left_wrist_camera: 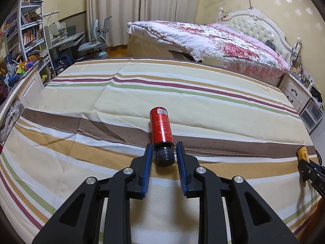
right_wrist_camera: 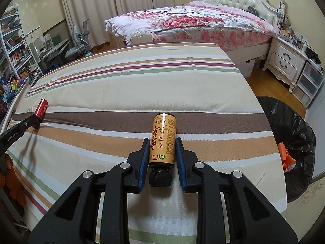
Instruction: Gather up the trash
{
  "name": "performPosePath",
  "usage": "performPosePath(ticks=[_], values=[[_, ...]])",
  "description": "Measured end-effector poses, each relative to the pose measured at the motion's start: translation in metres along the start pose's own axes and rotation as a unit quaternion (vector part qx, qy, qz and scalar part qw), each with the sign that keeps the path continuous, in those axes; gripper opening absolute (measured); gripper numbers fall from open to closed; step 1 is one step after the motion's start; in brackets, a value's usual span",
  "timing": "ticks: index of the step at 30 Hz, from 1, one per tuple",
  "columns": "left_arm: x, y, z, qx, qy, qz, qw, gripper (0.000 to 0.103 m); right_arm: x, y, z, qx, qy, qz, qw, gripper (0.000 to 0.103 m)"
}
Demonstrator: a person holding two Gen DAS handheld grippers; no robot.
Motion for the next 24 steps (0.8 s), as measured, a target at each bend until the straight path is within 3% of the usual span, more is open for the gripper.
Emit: performPosePath(ticks=[5, 12, 17, 24], values=[[0.004, 0.003, 0.004, 0.001, -0.011, 0.003, 0.9999, 0.046, 0.004, 0.004, 0.003, 0.004, -0.006, 0.003, 1.000, 0.025], [0.013, 0.016, 0.002, 0.014, 0.010, 0.011, 0.9998, 0.046, 0.012, 0.011, 0.009, 0.002, -0.018, 0.001, 1.000, 0.025], [0.007, 0.024, 0.000, 0.013, 0.019, 0.027, 0.9994, 0.025, 0.017, 0.016, 0.013, 0.002, -0.024, 0.003, 1.000, 0.025], [0.007, 0.016, -0.003, 0.015, 0.027, 0.016, 0.9994, 0.025, 0.018, 0.016, 0.015, 0.004, -0.027, 0.002, 1.000, 0.025]])
Point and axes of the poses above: each gripper's, at about its wrist camera, not at the fingertips, and y roughly the way its jaws point, z to its left, x to its top, the point moved 10 cm from there along y, roughly the way its jaws point, and after that the axes turned 11 degrees about y, right-handed, at the moved point
